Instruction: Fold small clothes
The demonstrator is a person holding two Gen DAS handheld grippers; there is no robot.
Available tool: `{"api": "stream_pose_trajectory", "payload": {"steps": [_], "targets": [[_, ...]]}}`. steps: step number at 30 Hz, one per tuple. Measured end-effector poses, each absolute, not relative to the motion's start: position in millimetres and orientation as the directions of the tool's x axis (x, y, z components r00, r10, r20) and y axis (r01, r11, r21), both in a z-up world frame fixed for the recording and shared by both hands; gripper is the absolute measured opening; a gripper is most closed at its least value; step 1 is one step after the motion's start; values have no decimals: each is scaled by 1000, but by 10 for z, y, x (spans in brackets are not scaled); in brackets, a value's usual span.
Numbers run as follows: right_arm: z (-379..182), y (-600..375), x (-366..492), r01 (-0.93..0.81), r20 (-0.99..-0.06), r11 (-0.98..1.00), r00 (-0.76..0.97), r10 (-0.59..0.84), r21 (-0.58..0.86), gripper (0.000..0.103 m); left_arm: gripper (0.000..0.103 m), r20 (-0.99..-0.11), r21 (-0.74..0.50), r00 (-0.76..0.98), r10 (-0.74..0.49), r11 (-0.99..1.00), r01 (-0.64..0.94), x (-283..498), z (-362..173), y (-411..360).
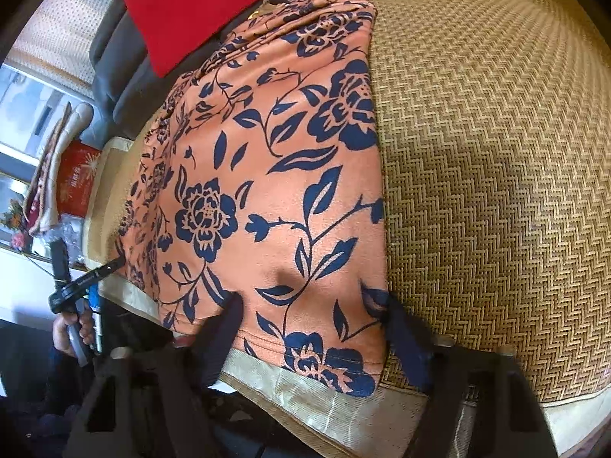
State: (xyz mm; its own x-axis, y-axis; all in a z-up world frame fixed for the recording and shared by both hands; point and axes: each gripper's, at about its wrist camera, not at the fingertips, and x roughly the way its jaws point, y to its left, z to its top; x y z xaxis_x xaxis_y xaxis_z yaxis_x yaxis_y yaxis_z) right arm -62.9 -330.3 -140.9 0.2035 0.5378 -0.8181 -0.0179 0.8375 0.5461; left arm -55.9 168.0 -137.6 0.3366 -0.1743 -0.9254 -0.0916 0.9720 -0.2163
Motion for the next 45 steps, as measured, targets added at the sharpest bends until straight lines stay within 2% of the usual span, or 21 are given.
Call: {"api": "stream_pose_trajectory", "payload": {"steps": [1, 6, 9, 11, 12, 13, 14, 16, 21, 25, 28, 30, 31, 32, 34, 36, 38, 39, 40, 41, 45], "targets": [[-1430, -3358, -638, 1, -809, 825, 199, 553, 565, 19, 16, -923, -220, 341, -179, 971, -88, -563, -1350, 1679], [-1538, -3515, -664, 83, -789, 795, 224, 572, 601, 23, 23, -924, -231, 331, -192, 969, -82, -523, -1350, 1683], [-1518, -3516, -650, 89, -751, 757, 244, 613, 647, 47, 61, -897, -296, 375, -233, 948, -118, -477, -1330, 1725], [-1495, -3465, -614, 76, -741, 748, 240, 628, 659, 61, 64, -892, -317, 380, -244, 937, -143, -442, -1339, 1746], [-1494, -3405, -583, 74, -748, 756, 235, 621, 650, 61, 56, -897, -301, 379, -229, 943, -141, -429, -1340, 1730], [-1492, -3378, -561, 70, -760, 769, 228, 608, 636, 61, 20, -905, -262, 378, -196, 956, -132, -398, -1346, 1699], [-1490, -3355, -541, 64, -769, 777, 220, 601, 626, 53, 6, -918, -220, 359, -165, 969, -117, -376, -1352, 1681], [-1505, -3343, -529, 67, -773, 779, 201, 602, 624, 5, 7, -906, -249, 379, -187, 961, -121, -409, -1293, 1718], [-1235, -3577, -772, 72, -688, 700, 281, 669, 710, 5, 7, -849, -278, 492, -193, 955, -105, -768, -767, 1813], [-1252, -3766, -873, 100, -699, 707, 299, 650, 700, 5, 7, -871, -302, 435, -228, 947, -110, -779, -995, 1818], [-1466, -3783, -761, 161, -709, 699, 303, 636, 696, 12, 8, -893, -310, 383, -238, 941, -137, -661, -1259, 1792], [-1458, -3762, -706, 160, -711, 704, 323, 625, 692, 32, 12, -892, -295, 397, -215, 944, -151, -635, -1264, 1775], [-1423, -3723, -681, 145, -708, 708, 331, 624, 691, 60, 22, -885, -298, 412, -216, 944, -144, -629, -1244, 1775], [-1380, -3667, -649, 121, -691, 700, 344, 636, 704, 75, 31, -879, -295, 427, -213, 946, -135, -604, -1224, 1777], [-1276, -3597, -607, 98, -716, 737, 349, 604, 669, 83, 69, -881, -275, 433, -191, 951, -141, -582, -1202, 1785], [-1321, -3518, -547, 114, -772, 785, 312, 553, 609, 83, 69, -881, -263, 437, -178, 954, -142, -560, -1228, 1774], [-1340, -3454, -496, 111, -796, 808, 293, 530, 579, 78, 64, -891, -255, 414, -184, 959, -122, -591, -1255, 1729], [-1353, -3415, -488, 103, -809, 821, 275, 519, 562, 71, 25, -898, -244, 401, -180, 963, -116, -576, -1288, 1701], [-1365, -3360, -465, 96, -813, 823, 257, 523, 560, 35, 6, -914, -229, 364, -176, 967, -108, -552, -1338, 1667], [-1432, -3326, -447, 104, -808, 810, 218, 547, 577, 9, 5, -913, -228, 369, -174, 968, -107, -555, -1338, 1662], [-1464, -3283, -563, 78, -786, 788, 177, 592, 611, 6, 5, -870, -259, 454, -192, 962, -90, -691, -1010, 1690]]}}
